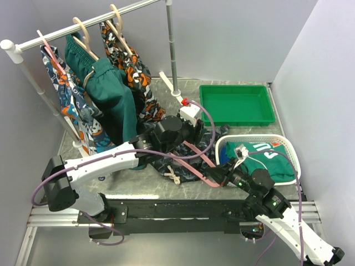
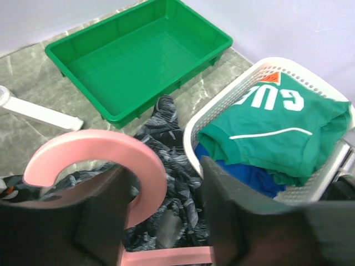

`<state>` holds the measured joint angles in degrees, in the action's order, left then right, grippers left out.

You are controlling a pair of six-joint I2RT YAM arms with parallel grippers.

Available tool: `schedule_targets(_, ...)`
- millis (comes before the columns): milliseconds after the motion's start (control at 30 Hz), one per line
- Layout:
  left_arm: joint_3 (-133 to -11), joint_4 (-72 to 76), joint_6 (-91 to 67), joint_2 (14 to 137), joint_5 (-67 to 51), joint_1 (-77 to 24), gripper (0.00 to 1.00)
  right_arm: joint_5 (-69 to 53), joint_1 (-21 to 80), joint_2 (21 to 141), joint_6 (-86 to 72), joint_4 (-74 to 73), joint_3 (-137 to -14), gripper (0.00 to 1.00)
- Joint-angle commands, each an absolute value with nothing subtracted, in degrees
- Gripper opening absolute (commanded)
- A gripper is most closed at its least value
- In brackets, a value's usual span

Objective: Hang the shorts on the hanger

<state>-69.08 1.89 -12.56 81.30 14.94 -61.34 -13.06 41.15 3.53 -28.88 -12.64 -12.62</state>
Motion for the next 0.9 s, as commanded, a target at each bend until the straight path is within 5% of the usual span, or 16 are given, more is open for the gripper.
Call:
schedule_targets(0,-70.40,6.68,-11.25,81.04,14.77,-61.52,0.44,-12.39,41.22,3.96,-28.04,-7.12,-13.45,0.00)
schedule_targets(33,-70.14,6.77,-11.16,80.60,14.85,-61.52,0.26,-12.39,41.22,4.13,-28.04,-7.12,-13.53,0.00)
schedule_targets(133,-69.53,6.86,-11.25,79.20,16.43,-61.52,0.01,-11.87,41.22,3.96,-28.30,-7.91,-13.97,0.00)
schedule_targets(267,-67.77,7.47,-11.69,77.17,18.89,-61.52,0.01,-10.81,41.22,4.39,-28.74,-9.66,-15.20,0.02)
schedule_targets(333,-66.54,7.82,-12.04,76.03,19.60,-61.52,0.01,-9.41,41.13,5.18,-29.62,-11.07,-16.95,0.14)
schedule_targets(367,-66.19,7.91,-12.30,75.59,19.95,-61.52,0.01,-9.06,41.22,5.45,-29.97,-12.38,-17.66,0.29)
schedule_targets(667,-62.58,9.23,-12.74,72.25,21.97,-61.52,0.01,6.83,41.13,5.89,-38.92,-25.37,-28.29,0.69)
schedule_targets(867,-59.51,10.28,-13.54,68.39,22.24,-61.52,0.01,13.98,41.13,16.58,-45.26,-32.26,-34.45,0.60)
